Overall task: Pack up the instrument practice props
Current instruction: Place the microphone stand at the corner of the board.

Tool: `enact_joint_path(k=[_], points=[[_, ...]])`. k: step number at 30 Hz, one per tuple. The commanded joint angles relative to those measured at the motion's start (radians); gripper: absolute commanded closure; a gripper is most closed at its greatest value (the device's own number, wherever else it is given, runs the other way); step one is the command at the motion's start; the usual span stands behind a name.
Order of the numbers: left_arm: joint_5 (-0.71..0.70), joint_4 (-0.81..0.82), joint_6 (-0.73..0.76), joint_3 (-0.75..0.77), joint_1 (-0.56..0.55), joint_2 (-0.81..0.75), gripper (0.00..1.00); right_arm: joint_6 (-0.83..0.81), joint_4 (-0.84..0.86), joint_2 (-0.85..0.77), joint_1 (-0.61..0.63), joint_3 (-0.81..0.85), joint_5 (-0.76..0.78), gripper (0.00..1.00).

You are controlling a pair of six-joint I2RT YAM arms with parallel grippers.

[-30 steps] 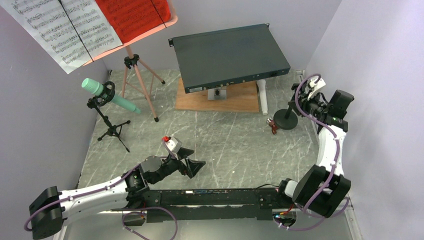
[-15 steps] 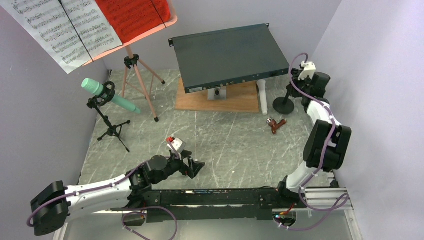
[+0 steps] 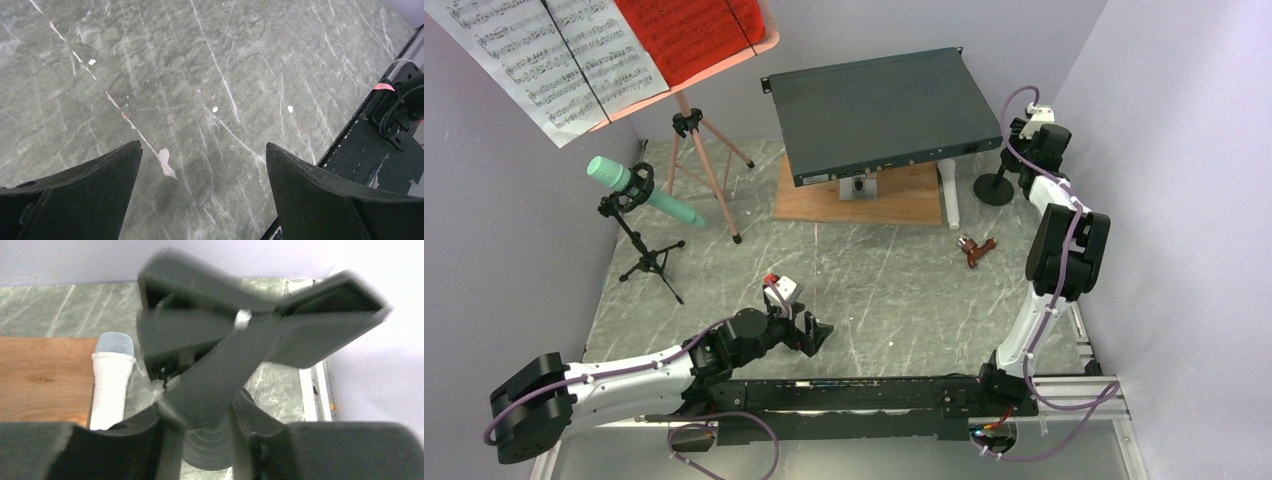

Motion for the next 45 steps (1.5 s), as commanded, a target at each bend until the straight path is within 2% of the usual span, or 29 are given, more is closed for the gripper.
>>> enact_joint_path(k=[1,5,9,16,21,28,34,41,43,45], points=[[0.027,0.021,0.005,0.060,0.000,-0.012,0.00,-0.038,0.109,-0.125,0.004,-0.071,0.032,0.54],[0.077,-0.046,-0.014,0.088,0.000,-0.044,0.01,-0.066,0.127,-0.255,-0.010,-0.219,0.050,0.35],[0.107,-0.141,-0.040,0.128,0.000,-0.083,0.01,-0.040,0.065,-0.372,-0.053,-0.335,0.028,0.27],[0.042,-0.404,-0.038,0.247,0.000,-0.168,0.01,-0.094,-0.149,-0.598,-0.139,-0.509,-0.150,0.26],[-0.073,-0.627,0.041,0.393,0.001,-0.167,0.01,-0.387,-0.523,-0.778,-0.161,-0.528,-0.482,0.25],[-0.258,-0.861,0.106,0.593,0.016,-0.063,0.01,-0.577,-0.874,-0.921,-0.159,-0.542,-0.729,0.24],[-0.347,-1.004,0.090,0.706,0.042,-0.010,0.02,-0.594,-0.956,-0.948,-0.158,-0.583,-0.887,0.24],[-0.423,-1.029,0.055,0.748,0.055,-0.066,0.01,-0.635,-1.004,-0.965,-0.155,-0.608,-0.963,0.23],[-0.422,-1.058,0.094,0.822,0.058,-0.051,0.00,-0.653,-1.024,-0.964,-0.154,-0.607,-0.968,0.23],[-0.453,-1.147,0.144,0.968,0.058,0.002,0.01,-0.666,-1.041,-0.962,-0.154,-0.601,-0.976,0.23]])
